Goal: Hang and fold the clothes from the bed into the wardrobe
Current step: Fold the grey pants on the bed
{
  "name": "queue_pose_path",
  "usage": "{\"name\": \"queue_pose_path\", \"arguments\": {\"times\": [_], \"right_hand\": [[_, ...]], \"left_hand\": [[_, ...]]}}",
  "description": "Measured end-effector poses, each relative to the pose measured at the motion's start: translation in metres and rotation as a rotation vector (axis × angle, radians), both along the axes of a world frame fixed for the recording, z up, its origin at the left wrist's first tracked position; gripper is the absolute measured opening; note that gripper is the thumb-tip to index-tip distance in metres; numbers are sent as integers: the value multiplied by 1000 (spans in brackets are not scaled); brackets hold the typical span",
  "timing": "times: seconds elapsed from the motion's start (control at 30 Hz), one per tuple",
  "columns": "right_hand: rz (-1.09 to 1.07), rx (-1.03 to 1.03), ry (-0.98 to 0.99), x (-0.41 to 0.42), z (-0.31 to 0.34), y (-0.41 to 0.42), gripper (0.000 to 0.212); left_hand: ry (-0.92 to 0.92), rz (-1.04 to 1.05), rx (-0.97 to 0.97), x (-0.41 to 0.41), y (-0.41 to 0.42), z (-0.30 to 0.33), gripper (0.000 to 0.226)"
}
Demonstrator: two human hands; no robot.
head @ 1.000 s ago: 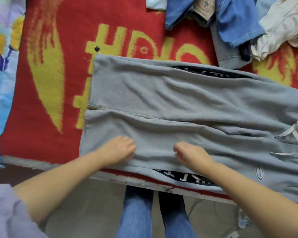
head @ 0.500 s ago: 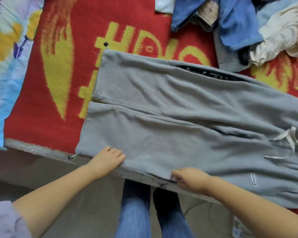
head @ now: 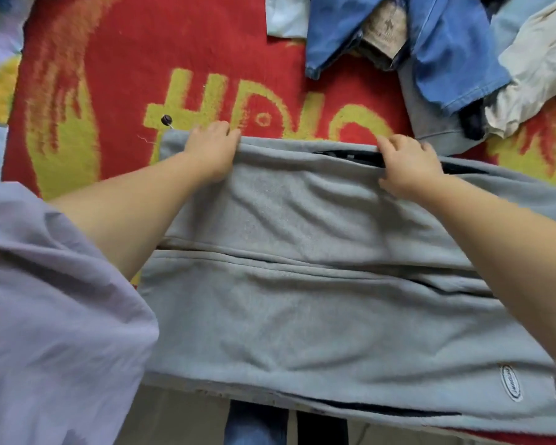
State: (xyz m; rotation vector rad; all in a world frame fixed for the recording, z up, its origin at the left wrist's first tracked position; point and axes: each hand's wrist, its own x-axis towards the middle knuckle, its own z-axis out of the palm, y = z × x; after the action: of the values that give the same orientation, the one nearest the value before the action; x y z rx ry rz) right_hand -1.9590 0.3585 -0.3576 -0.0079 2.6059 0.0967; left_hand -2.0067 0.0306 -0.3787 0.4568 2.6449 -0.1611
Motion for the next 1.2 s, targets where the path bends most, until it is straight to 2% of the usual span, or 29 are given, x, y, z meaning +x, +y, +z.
{"name": "queue_pose_path", "arguments": {"times": [0.07,0.17,0.23,0.33,0.43,0.5,0.6,0.67,0.73,0.8,0.87,0.97,1.03,1.13,1.2], "right_hand": [[73,122,41,0,-3,4,46],[117,117,73,12,8,9,23],[68,30,96,21,25,14,20],[24,-131,193,40,59,26,23],[90,-264,121,75,97,35,29],[148,-322,-6,109,112,33,30],[283,-404,-77,173,115,20,20],[343,-425,-146,216,107,11,17],[362,-424,-209,254,96,2,16],[375,-430,-255,282,84,-7,14],[381,-396,-289,298,70,-18,17],[224,-339,-462,295,47,-28,36],[219,-371,-595,279,37,-21,34],[114,-412,-549,246,46,30,40],[70,-352,-401,222,58,87,47]], "left_hand": [[13,-11,-54,-4,0,0,38],[20,-106,-71,0,-8,8,21],[63,-141,24,6,-18,20,17],[242,-201,283,27,-31,48,15],[356,-295,333,69,-46,81,12],[311,-296,298,109,-56,96,24],[204,-249,298,173,-77,102,35],[180,-210,323,216,-90,96,32],[149,-191,352,256,-100,84,18],[86,-173,309,292,-108,64,13],[-64,-108,143,310,-111,46,22],[-425,-10,-253,311,-86,41,29],[-538,11,-361,293,-53,48,31],[-546,16,-242,263,30,61,28],[-485,55,-8,262,104,65,22]]}}
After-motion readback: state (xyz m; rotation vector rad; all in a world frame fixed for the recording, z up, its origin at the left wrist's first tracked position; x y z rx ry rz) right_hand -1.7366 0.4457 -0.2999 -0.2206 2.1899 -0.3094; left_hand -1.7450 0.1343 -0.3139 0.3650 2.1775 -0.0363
